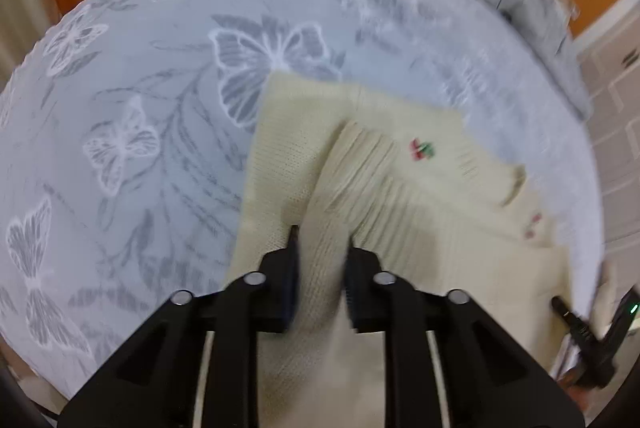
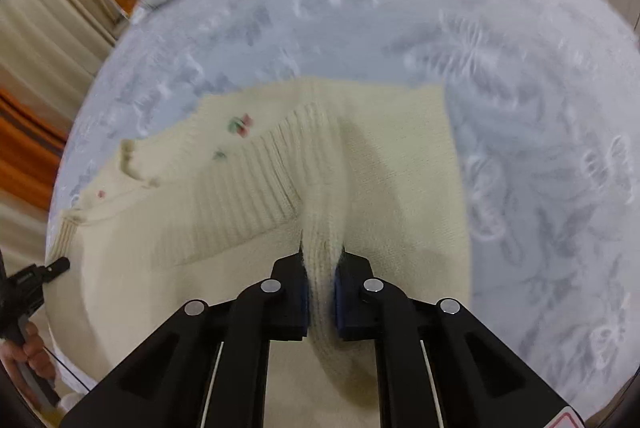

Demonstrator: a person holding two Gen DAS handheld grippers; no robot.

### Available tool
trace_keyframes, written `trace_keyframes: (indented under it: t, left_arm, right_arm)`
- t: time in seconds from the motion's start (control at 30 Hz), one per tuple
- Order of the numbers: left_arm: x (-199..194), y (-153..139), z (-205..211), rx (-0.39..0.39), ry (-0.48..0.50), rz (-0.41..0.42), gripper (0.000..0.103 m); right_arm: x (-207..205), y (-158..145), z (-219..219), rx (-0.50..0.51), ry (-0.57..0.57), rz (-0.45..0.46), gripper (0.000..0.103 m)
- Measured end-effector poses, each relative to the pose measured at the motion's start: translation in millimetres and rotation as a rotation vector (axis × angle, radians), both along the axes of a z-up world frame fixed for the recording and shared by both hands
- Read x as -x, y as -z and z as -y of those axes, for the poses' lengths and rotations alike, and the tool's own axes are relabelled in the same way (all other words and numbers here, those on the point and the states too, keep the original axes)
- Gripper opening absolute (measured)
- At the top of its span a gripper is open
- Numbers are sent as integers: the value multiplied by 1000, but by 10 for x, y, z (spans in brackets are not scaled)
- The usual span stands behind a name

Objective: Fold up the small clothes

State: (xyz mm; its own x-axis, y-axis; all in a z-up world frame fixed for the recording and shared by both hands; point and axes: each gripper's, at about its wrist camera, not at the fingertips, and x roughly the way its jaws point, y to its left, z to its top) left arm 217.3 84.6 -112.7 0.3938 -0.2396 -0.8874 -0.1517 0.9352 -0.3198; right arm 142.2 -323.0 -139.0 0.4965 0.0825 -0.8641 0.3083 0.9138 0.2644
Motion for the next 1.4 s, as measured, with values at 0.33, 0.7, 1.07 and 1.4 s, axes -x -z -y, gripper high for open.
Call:
trace_keyframes:
  t: [0.33,0.7,1.07,1.4]
  left_arm:
    - [-107,-1178,83,81,-3,253,11]
    - [-902,137,231,-118,-69,-7,20]
    - [88,206,436,18,6,-23,34]
    - [215,257,148,40,-18,-49,3]
  right_arm:
    - [103,-1273,320,-41,31,351,7]
    - [-552,-99,560,55,150,16,15]
    - [-32,92,-610,-18,-108,5,3]
    - [319,-6,-246,20,26,-3,5]
